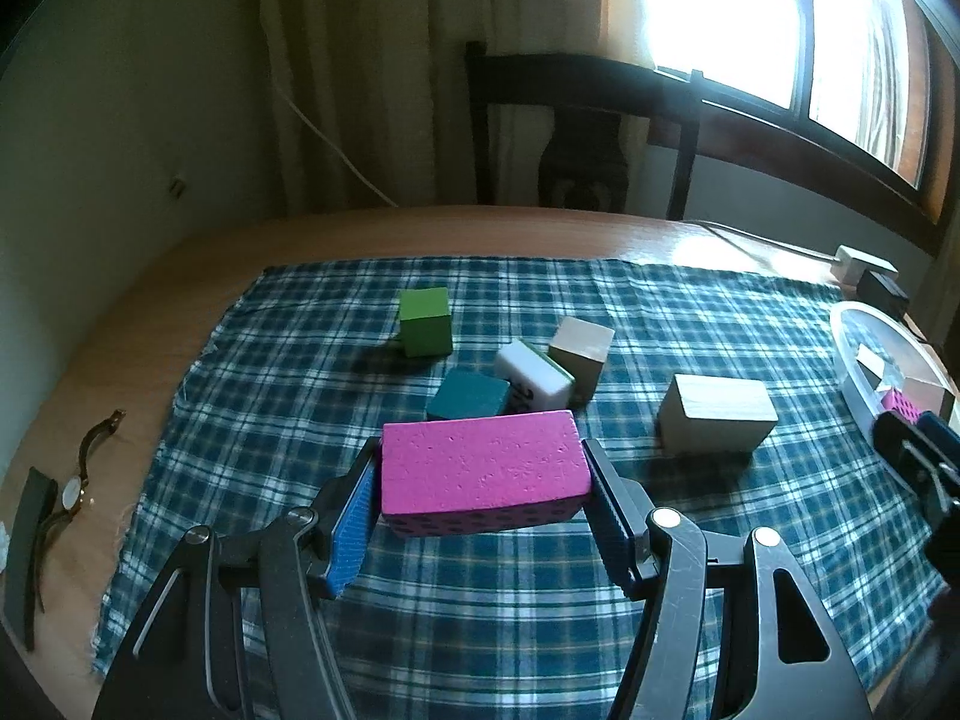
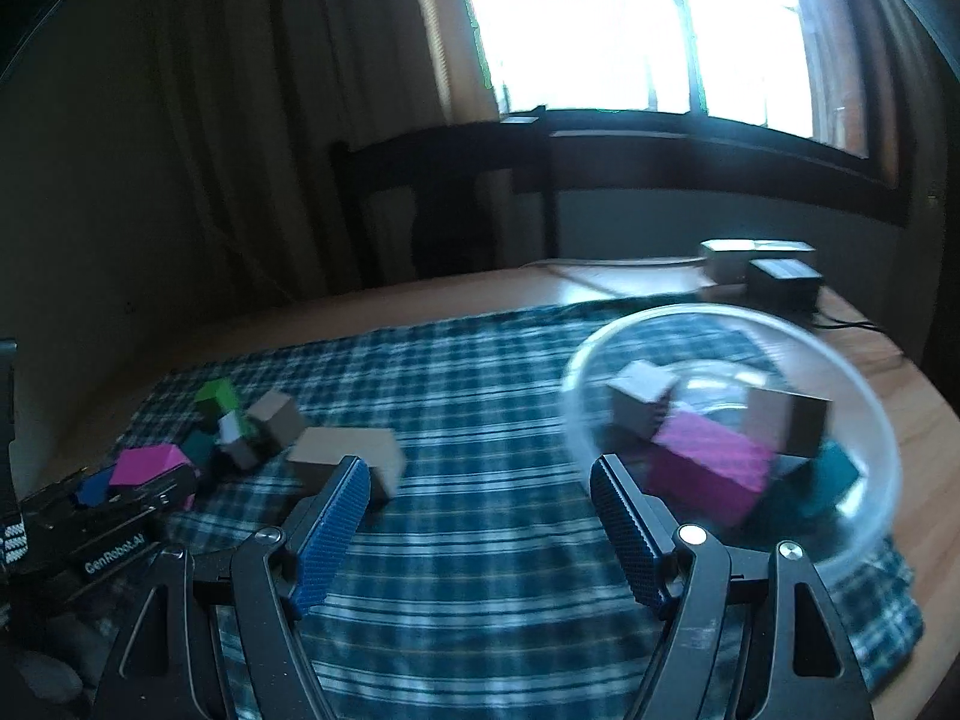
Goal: Organize rigid objects
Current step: 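Move the right tool to the flat wooden plank while the left tool holds the magenta block, then grasp the flat wooden plank with the right tool and carry it over the bowl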
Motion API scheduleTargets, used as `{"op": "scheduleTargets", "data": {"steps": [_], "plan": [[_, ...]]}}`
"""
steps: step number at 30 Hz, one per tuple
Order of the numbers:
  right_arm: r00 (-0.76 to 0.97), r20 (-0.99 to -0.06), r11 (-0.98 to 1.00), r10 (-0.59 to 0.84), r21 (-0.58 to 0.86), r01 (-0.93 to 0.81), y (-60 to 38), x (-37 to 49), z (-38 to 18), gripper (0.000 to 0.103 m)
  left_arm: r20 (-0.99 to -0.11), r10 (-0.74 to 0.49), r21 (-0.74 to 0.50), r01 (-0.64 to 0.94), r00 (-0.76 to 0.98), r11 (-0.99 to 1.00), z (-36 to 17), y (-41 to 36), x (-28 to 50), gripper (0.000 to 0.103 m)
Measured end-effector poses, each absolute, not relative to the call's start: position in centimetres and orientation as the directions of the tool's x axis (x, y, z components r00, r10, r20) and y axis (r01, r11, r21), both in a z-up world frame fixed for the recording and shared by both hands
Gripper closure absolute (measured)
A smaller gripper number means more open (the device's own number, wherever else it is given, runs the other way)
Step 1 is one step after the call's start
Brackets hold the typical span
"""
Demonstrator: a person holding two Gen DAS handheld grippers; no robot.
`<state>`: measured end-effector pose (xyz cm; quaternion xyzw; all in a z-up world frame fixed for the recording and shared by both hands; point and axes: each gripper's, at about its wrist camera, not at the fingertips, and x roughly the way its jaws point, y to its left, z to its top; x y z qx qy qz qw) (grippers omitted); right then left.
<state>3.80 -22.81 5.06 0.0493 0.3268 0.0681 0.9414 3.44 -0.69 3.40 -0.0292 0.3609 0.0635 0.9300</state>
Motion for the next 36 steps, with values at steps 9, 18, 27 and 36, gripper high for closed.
{"op": "scheduleTargets", "data": {"steps": [9, 18, 27, 36], "plan": [[0.679, -0.69, 0.967, 0.252, 0.163, -0.194, -18.5, 7.1, 3.8, 0.023, -0.674, 0.095, -0.038, -0.163, 0.732, 0.986, 3.6, 0.6, 3.2, 0.039], [0.622, -0.737, 0.962, 0.266, 0.168, -0.213, -15.8, 9.8, 2.4, 0.022, -0.677, 0.091, -0.056, -0.174, 0.73, 0.983, 3.7, 1.1, 3.1, 0.039], [0.593, -0.768, 0.969, 0.24, 0.156, -0.191, -14.7, 11.5, 1.4, 0.022, -0.685, 0.091, -0.054, -0.175, 0.723, 0.983, 3.5, 1.1, 3.2, 0.039], [0.575, -0.782, 0.968, 0.239, 0.147, -0.203, -14.6, 12.2, 0.8, 0.032, -0.688, 0.091, -0.048, -0.171, 0.72, 0.984, 3.1, 1.0, 3.4, 0.039]]}}
